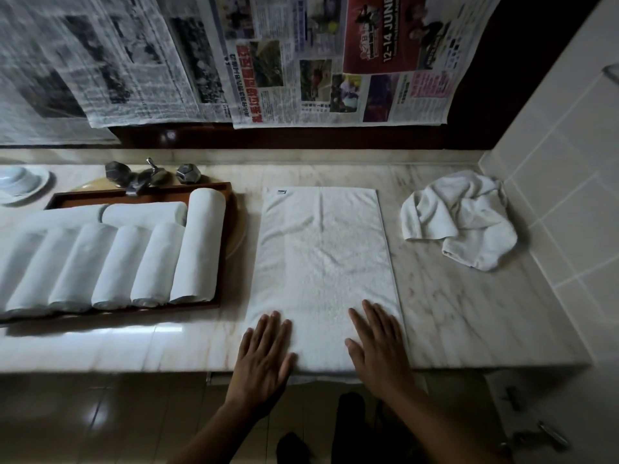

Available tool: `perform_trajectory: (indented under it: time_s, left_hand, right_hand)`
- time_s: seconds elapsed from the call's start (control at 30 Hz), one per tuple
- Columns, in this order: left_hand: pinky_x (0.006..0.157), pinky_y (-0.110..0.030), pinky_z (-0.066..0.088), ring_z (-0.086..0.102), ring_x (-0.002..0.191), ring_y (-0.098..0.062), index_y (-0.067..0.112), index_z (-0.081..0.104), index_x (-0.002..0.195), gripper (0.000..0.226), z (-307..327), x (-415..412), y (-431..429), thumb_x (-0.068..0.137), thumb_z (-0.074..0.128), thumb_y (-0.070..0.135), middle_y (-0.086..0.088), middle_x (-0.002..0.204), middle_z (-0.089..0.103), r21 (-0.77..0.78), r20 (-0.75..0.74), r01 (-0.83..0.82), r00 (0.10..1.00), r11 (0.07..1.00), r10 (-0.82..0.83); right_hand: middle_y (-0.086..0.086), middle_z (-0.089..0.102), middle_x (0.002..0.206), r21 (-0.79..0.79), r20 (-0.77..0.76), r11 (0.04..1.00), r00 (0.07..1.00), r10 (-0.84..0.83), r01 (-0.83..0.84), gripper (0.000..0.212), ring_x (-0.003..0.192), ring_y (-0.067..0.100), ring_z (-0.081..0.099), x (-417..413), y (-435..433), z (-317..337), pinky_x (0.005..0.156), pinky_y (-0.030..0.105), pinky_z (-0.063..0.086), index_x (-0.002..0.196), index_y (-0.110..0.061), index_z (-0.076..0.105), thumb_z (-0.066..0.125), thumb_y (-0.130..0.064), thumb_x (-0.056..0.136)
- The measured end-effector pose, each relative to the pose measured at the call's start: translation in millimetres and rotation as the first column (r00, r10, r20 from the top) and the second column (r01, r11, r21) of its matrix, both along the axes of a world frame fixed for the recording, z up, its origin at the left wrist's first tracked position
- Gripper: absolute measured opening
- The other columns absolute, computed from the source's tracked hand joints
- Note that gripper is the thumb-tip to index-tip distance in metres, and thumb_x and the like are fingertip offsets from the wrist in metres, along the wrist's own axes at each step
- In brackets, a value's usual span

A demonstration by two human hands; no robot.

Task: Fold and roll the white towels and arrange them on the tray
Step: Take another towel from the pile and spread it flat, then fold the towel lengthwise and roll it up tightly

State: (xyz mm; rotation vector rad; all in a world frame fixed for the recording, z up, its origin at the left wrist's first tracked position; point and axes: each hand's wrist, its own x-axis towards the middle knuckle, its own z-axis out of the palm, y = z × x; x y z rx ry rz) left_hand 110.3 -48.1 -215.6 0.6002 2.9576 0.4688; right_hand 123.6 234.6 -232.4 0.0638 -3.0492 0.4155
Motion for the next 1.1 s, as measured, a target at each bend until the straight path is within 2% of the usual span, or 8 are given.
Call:
perform_trajectory:
  time_s: [0.1, 0.17, 0.23, 0.3, 0.5, 0.63, 0.97, 1.1]
  left_hand:
    - [0.125, -0.041, 0.008, 0.008, 0.158, -0.022, 0.025, 0.024, 0.163, 0.065, 0, -4, 2, 0.105, 0.032, 0.053, -0.003, 0.171, 0.012, 0.008, 0.0, -0.031, 1.0, 0.999, 0.031]
    - [0.121, -0.044, 0.02, 0.022, 0.155, -0.028, 0.022, 0.034, 0.159, 0.066, 5, -10, 4, 0.1, 0.041, 0.054, -0.007, 0.167, 0.027, -0.006, 0.0, -0.044, 0.999, 0.999, 0.044]
    - [0.108, -0.048, 0.038, 0.045, 0.139, -0.033, 0.017, 0.048, 0.143, 0.059, 13, -16, 9, 0.094, 0.048, 0.05, -0.009, 0.15, 0.048, -0.008, -0.008, -0.068, 0.998, 0.998, 0.067]
    - [0.098, -0.046, 0.044, 0.052, 0.123, -0.03, 0.018, 0.057, 0.127, 0.047, 18, -23, 20, 0.091, 0.049, 0.047, -0.003, 0.132, 0.055, 0.034, -0.02, -0.141, 0.99, 0.989, 0.142]
    - [0.1, -0.042, 0.041, 0.049, 0.125, -0.024, 0.024, 0.06, 0.129, 0.045, 33, -63, 82, 0.094, 0.047, 0.048, 0.0, 0.132, 0.056, 0.094, -0.008, -0.214, 0.976, 0.972, 0.215]
    - [0.1, -0.036, 0.043, 0.048, 0.125, -0.019, 0.026, 0.056, 0.134, 0.042, 42, -92, 137, 0.097, 0.055, 0.044, 0.003, 0.135, 0.053, 0.152, 0.069, -0.276, 0.961, 0.949, 0.268]
    - [0.092, -0.03, 0.046, 0.053, 0.116, -0.019, 0.023, 0.055, 0.132, 0.043, 45, -130, 243, 0.092, 0.068, 0.033, 0.002, 0.13, 0.055, 0.226, 0.141, -0.338, 0.939, 0.914, 0.313]
    - [0.08, -0.031, 0.049, 0.056, 0.104, -0.02, 0.026, 0.057, 0.121, 0.04, 35, -130, 263, 0.085, 0.072, 0.033, 0.005, 0.119, 0.058, 0.176, 0.136, -0.315, 0.946, 0.932, 0.294]
  right_hand:
    - [0.005, 0.036, 0.164, -0.026, -0.018, 1.0, 1.0, 0.013, -0.013, 0.059, 0.151, 0.028, 0.031, -6, 3, 4, 0.119, 0.049, 0.03, 0.15, -0.026, 0.051, 0.049, -0.052, 0.098]
    - [0.005, 0.048, 0.155, -0.043, -0.026, 0.999, 1.0, -0.003, 0.002, 0.053, 0.142, 0.028, 0.043, -15, 5, 12, 0.112, 0.047, 0.037, 0.14, -0.028, 0.061, 0.052, -0.054, 0.095]
    - [0.002, 0.059, 0.142, -0.082, -0.03, 0.996, 0.999, -0.028, 0.025, 0.047, 0.13, 0.026, 0.053, -25, 7, 22, 0.105, 0.044, 0.044, 0.129, -0.029, 0.069, 0.049, -0.054, 0.095]
    - [0.0, 0.063, 0.134, -0.136, -0.019, 0.991, 1.0, -0.022, 0.019, 0.046, 0.125, 0.024, 0.056, -39, 16, 29, 0.102, 0.041, 0.046, 0.125, -0.028, 0.07, 0.044, -0.052, 0.097]
    - [0.003, 0.065, 0.123, -0.286, -0.068, 0.958, 0.997, -0.03, 0.01, 0.032, 0.115, 0.026, 0.059, -117, 58, 42, 0.097, 0.043, 0.051, 0.121, -0.017, 0.07, 0.057, -0.031, 0.095]
    - [0.008, 0.064, 0.123, -0.294, -0.061, 0.956, 0.998, 0.007, -0.025, 0.028, 0.113, 0.031, 0.059, -188, 87, 53, 0.099, 0.041, 0.048, 0.122, -0.012, 0.068, 0.067, -0.015, 0.094]
    - [0.017, 0.052, 0.142, -0.177, 0.162, 0.979, 0.984, -0.075, 0.104, 0.044, 0.13, 0.036, 0.05, -363, 127, 66, 0.108, 0.04, 0.04, 0.144, -0.006, 0.051, 0.055, -0.025, 0.104]
    - [0.017, 0.054, 0.13, -0.129, 0.21, 0.988, 0.976, -0.06, 0.089, 0.032, 0.118, 0.039, 0.056, -392, 133, 58, 0.101, 0.041, 0.045, 0.126, -0.008, 0.061, 0.062, -0.027, 0.101]
